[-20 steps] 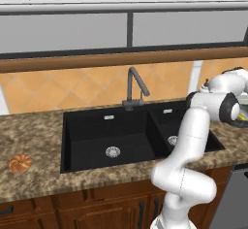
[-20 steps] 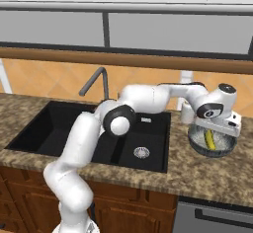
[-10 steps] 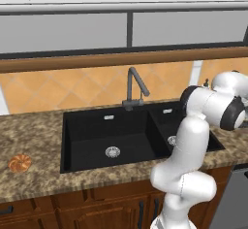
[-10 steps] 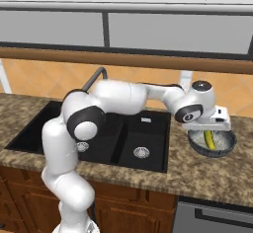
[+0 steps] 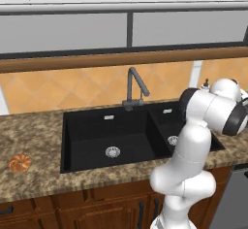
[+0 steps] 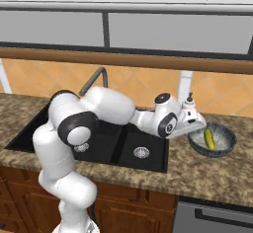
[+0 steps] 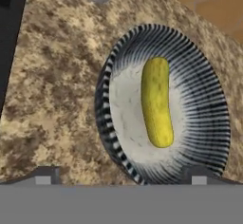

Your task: Pick the cucumber from the sink and place it in the bowl. Then pick the bowl and place it in the microwave. Then close the microwave door and press the start button.

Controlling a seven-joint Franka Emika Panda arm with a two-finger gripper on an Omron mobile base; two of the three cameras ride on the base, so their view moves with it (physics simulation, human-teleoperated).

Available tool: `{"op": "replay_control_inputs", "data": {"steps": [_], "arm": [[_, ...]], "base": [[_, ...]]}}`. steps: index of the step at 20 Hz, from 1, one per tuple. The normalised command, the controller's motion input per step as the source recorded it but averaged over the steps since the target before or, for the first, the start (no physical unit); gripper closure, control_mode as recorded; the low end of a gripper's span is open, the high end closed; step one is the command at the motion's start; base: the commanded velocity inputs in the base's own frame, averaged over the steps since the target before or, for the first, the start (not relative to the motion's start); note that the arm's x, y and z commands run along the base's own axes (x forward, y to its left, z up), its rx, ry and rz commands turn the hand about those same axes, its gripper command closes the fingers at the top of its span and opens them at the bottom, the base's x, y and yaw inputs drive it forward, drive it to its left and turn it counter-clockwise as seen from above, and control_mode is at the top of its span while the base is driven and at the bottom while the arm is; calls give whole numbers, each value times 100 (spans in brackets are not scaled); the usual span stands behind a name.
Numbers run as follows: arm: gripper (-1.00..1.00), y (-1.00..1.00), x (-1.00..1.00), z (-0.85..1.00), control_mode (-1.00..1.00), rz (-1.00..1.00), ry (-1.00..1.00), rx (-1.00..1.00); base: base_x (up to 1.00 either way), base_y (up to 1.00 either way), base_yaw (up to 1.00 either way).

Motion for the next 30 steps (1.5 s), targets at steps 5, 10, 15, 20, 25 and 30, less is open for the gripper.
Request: {"op": "replay_control_inputs", "data": {"steps": [5,10,15,20,25,30], "arm": [[-100,-39,33,-17,-100,9,8,-3],[-100,-25,37,-37,-100,8,6,0],[100,-30,10,-16,-100,5,4,2],[100,-12,-26,7,-100,1,4,3],[100,24,-99,95,-100,21,0,1],[100,72,-100,100,-100,31,0,0]], "base": [[0,0,0],[0,0,0],[0,0,0],[0,0,0],[0,0,0],[0,0,0]]}}
